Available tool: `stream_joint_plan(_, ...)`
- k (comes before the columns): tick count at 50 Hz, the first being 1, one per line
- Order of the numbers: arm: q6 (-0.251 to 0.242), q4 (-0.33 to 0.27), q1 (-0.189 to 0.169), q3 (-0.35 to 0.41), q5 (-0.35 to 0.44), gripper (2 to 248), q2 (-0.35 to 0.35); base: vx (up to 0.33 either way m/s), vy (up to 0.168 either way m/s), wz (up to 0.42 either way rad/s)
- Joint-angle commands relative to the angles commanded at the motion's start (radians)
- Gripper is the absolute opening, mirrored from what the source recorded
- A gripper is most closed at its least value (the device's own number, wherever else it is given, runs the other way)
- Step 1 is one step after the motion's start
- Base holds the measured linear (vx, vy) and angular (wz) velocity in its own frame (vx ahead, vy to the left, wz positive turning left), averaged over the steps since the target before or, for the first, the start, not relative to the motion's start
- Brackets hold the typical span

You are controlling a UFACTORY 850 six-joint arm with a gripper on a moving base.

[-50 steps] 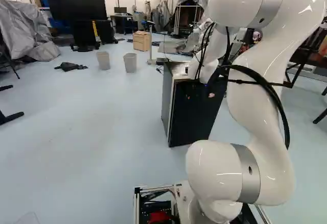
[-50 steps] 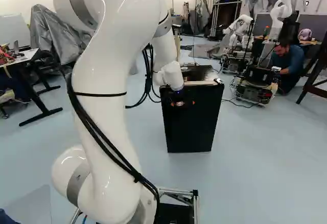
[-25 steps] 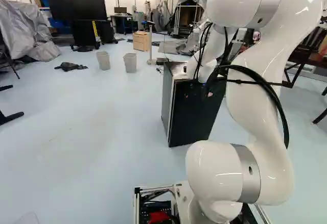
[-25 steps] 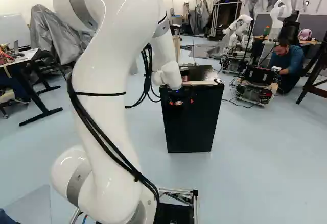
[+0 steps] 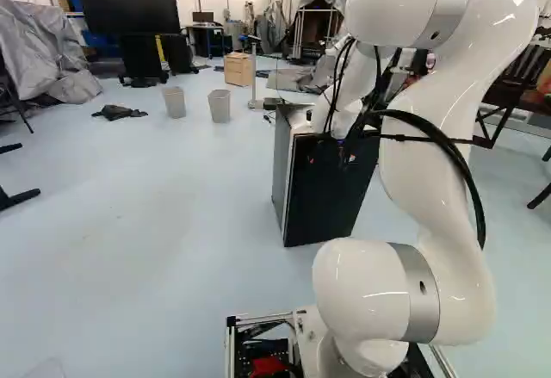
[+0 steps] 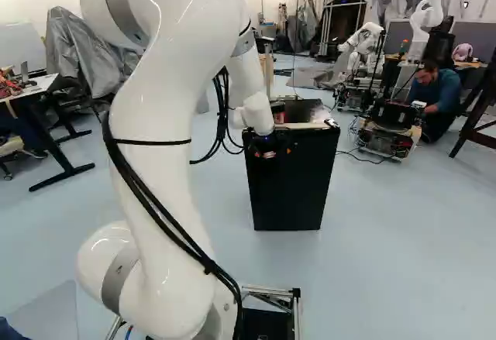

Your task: Grab a drink from the fridge

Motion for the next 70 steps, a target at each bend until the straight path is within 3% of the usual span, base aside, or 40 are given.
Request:
stream_joint_plan(57,0.0,0.0,0.011,-0.003,0.025,247,-0.002,0.0,0.0,0.0)
stream_joint_plan(70,0.0,0.0,0.007,0.026,0.033,247,0.019,0.0,0.0,0.0)
